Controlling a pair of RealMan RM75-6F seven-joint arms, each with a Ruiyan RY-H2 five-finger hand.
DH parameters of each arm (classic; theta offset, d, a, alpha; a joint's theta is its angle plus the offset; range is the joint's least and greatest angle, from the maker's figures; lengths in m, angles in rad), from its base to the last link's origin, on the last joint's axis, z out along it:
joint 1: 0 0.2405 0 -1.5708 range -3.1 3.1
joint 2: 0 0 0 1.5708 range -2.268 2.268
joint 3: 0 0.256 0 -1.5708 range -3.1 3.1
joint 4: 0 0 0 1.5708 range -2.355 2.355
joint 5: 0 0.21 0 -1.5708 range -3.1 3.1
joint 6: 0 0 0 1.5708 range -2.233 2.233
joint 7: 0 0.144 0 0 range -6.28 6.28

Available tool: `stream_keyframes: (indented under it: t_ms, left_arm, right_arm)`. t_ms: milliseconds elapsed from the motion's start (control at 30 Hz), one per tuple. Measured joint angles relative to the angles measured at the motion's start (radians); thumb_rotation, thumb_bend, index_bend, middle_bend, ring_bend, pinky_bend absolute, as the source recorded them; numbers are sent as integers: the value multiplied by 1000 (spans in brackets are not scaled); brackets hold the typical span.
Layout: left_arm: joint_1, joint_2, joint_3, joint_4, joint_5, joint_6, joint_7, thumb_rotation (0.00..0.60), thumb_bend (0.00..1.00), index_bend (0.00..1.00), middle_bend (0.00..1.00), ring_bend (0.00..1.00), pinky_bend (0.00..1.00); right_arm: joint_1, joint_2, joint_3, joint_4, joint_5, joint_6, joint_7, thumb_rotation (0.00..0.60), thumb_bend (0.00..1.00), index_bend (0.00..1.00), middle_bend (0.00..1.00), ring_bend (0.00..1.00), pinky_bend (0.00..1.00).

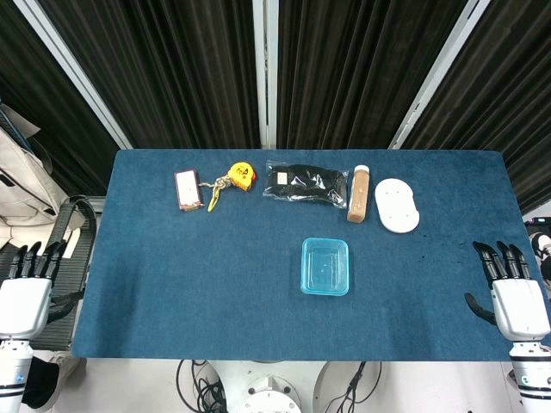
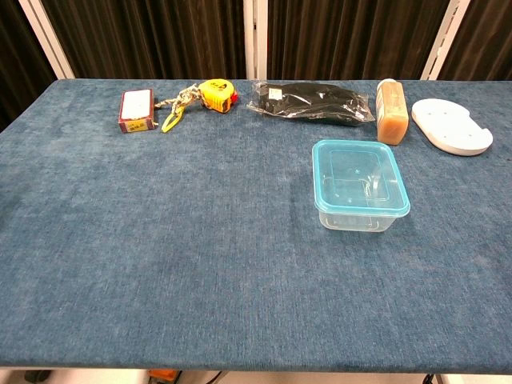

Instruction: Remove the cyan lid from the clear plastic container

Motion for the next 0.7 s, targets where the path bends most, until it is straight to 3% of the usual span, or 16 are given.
stream_keyframes:
  t_ms: [300,400,533,700]
  left_arm:
    - [0,1,-1,-3,-9,-8,4,600,55,25,66,0,40]
    - [-3,0,-3,-5,-10,-10,7,600,54,25,66,0,40]
    - [-10,-1,-5,-6,-10,-22,9,600,53,25,66,0,41]
    - [-20,-7,-7,-3,-10,-33,14,600,52,25,66,0,42]
  right_arm:
    - [13,-2,-4,2,-5,-21,-1,600,155,0,156,0,0]
    - [20,6,-6,-3,-7,-37,6,600,199,0,173,0,0]
    - [46,25,-7,-20,-15,-80,43,600,341,0,195,0,0]
    - [108,46,-6,-41,-26,-181,109,600,599,0,223,0,0]
